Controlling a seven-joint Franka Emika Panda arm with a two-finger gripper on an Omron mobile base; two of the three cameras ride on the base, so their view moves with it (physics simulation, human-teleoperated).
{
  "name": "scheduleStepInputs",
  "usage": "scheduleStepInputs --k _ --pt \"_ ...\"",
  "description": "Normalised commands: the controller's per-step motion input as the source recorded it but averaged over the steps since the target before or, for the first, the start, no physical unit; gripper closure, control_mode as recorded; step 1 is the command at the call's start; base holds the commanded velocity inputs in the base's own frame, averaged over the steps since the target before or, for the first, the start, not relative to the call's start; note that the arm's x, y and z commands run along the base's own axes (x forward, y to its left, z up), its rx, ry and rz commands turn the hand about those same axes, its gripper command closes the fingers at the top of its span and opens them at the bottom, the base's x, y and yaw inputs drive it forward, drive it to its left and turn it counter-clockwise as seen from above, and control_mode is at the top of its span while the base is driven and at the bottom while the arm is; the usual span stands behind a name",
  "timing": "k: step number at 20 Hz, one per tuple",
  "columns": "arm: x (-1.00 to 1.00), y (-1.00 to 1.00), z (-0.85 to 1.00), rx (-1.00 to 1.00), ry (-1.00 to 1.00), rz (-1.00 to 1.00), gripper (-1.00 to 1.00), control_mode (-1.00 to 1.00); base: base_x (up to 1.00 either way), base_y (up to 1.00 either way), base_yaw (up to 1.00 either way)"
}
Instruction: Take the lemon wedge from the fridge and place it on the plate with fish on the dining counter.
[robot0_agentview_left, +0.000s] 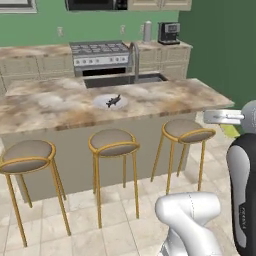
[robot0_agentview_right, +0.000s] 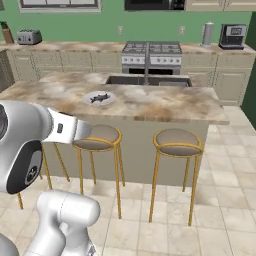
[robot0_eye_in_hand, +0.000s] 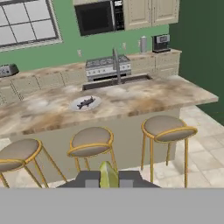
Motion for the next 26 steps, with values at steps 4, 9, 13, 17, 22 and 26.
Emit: scheduleStepInputs --k 4,9,13,17,22,26 --pt "0.0 0.0 0.0 0.0 0.0 0.0 1.0 1.0 0.94 0.0 -0.14" --pt "0.0 0.0 0.0 0.0 0.0 0.0 1.0 1.0 0.69 0.49 0.0" --pt "0.0 0.0 0.0 0.0 0.0 0.0 1.0 1.0 0.31 0.42 0.09" --pt "0.0 0.0 0.0 0.0 0.0 0.0 1.0 1.0 0.38 0.3 0.05" --pt "0.0 0.0 0.0 0.0 0.0 0.0 1.0 1.0 0.89 0.22 0.0" --pt "0.0 0.0 0.0 0.0 0.0 0.0 1.0 1.0 1.0 0.23 0.0"
